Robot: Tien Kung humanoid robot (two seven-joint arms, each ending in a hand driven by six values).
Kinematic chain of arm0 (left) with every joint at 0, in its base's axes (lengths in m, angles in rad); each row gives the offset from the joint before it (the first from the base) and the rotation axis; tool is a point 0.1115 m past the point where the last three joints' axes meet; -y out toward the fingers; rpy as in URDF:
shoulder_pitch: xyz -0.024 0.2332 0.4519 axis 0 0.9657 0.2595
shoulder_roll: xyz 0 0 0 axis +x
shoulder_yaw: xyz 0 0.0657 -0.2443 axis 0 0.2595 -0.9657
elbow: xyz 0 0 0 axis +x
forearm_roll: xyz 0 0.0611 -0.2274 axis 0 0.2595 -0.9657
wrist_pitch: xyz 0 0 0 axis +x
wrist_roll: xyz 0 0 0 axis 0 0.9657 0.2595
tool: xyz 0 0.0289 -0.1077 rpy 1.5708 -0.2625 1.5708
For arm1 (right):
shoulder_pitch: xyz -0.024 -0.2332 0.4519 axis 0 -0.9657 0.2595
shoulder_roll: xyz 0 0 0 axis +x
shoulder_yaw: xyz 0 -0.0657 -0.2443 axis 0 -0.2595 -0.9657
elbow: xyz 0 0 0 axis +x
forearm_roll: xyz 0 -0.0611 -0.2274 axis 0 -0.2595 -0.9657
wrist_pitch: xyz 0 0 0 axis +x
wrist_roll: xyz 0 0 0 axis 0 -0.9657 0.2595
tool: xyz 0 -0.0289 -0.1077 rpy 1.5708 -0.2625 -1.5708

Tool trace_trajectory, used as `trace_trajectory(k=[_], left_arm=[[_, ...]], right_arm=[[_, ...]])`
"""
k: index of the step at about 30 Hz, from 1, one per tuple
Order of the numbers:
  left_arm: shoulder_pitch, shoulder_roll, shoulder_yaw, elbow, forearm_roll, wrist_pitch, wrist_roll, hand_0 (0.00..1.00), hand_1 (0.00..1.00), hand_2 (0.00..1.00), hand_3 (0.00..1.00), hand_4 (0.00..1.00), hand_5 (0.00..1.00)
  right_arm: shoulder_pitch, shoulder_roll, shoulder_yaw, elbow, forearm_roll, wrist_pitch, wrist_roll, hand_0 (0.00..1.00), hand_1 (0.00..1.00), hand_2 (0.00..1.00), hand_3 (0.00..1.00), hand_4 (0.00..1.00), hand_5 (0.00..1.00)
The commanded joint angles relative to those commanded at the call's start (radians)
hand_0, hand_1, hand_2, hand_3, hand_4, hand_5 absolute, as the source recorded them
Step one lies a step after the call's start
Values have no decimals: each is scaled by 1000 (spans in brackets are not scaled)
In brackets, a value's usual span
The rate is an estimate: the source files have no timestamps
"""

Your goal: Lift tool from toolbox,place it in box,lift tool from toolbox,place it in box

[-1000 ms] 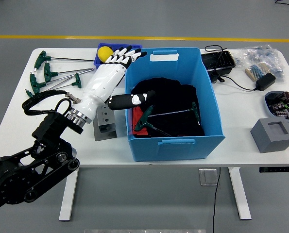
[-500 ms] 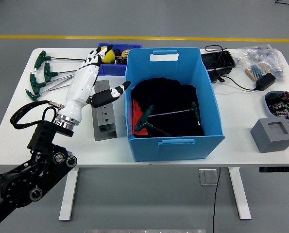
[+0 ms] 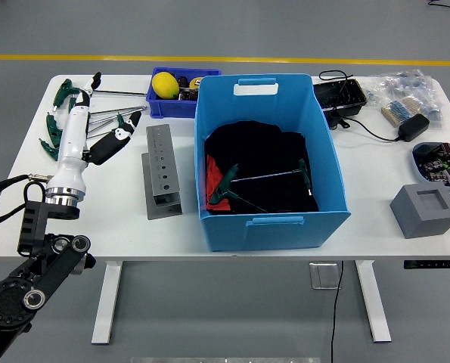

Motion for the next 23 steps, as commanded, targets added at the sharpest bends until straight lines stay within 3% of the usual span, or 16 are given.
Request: trace_trajectory(k=[3, 5, 9, 10, 11, 15, 16, 17, 23], left_arm=[[10, 2, -17, -11, -123, 8, -69, 841, 880, 998, 898, 832, 572], [12, 3, -23, -16, -211, -6, -83, 806, 835, 966, 873, 826, 573], [10, 11, -58, -39, -335, -143, 32, 806, 835, 966, 873, 826, 573], [8, 17, -62, -44, -348, -188, 73, 806, 835, 966, 873, 826, 573], [5, 24, -65, -49, -351, -233, 114, 807, 850, 987, 906, 854, 685], [-8, 47, -81, -54, -383, -386, 242, 807, 850, 987, 906, 854, 685], [-10, 50, -87, -53, -398, -411, 256, 807, 850, 987, 906, 854, 685], [-11, 53, -97, -53, -416, -432, 268, 806, 843, 961, 925, 894, 782], [-13, 64, -140, -56, -456, -476, 287, 806, 843, 961, 925, 894, 782]], right_arm=[[-2, 1, 0, 0, -2, -1, 0, 677, 649, 718, 563, 762, 699], [-3, 1, -1, 0, -1, 0, 1, 676, 648, 718, 563, 761, 699], [-4, 1, 1, 0, -4, 0, 1, 676, 648, 718, 563, 761, 699], [-3, 1, 1, 0, -4, 1, 1, 676, 648, 718, 563, 761, 699], [-3, 0, 3, 0, -5, 1, 1, 676, 648, 718, 564, 761, 700], [1, -1, 4, 0, -9, 3, 1, 676, 648, 718, 564, 761, 700], [1, -2, 5, -1, -10, 3, 1, 676, 648, 718, 564, 761, 700], [2, -2, 6, -1, -11, 4, 1, 676, 648, 718, 564, 761, 700], [2, -5, 10, -4, -12, 6, 0, 676, 648, 718, 565, 762, 701]])
